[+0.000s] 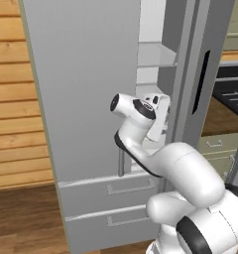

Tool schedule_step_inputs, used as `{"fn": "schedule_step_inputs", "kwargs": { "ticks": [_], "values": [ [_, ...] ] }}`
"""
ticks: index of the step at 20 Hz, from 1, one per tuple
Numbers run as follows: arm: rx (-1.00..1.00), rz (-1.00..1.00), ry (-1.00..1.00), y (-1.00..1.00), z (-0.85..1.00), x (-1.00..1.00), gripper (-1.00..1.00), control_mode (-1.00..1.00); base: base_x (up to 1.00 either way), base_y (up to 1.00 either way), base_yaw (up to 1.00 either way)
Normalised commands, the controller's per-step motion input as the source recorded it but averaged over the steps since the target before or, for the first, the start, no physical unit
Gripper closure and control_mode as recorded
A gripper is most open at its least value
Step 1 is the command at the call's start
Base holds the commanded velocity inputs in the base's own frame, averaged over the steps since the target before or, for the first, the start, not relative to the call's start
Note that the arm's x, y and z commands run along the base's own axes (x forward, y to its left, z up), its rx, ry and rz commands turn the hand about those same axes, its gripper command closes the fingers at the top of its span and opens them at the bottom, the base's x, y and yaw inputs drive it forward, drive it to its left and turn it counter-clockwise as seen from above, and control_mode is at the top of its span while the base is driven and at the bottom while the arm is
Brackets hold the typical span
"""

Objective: Take the strawberry from the fridge and place it on top of the pancake, located on the dining counter.

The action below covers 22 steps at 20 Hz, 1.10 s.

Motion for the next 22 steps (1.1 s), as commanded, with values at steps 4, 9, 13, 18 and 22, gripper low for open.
{"fn": "schedule_step_inputs", "kwargs": {
  "ticks": [4, 9, 13, 18, 22],
  "values": [
    [0.00, -0.05, 0.00, -0.51, 0.00, -0.57, -1.00, -1.00, 0.00, 0.00, 0.00],
    [0.00, -0.09, 0.00, -0.55, 0.00, -0.80, -1.00, -1.00, 0.00, 0.00, 0.00],
    [0.00, -0.15, 0.00, -0.68, -0.04, -0.69, -1.00, -1.00, 0.00, 0.00, 0.00],
    [0.00, -0.08, 0.00, -0.85, -0.01, -0.32, -1.00, -1.00, 0.00, 0.00, 0.00],
    [0.00, -0.04, 0.00, -0.88, 0.00, -0.25, -1.00, -1.00, 0.00, 0.00, 0.00]
  ]
}}
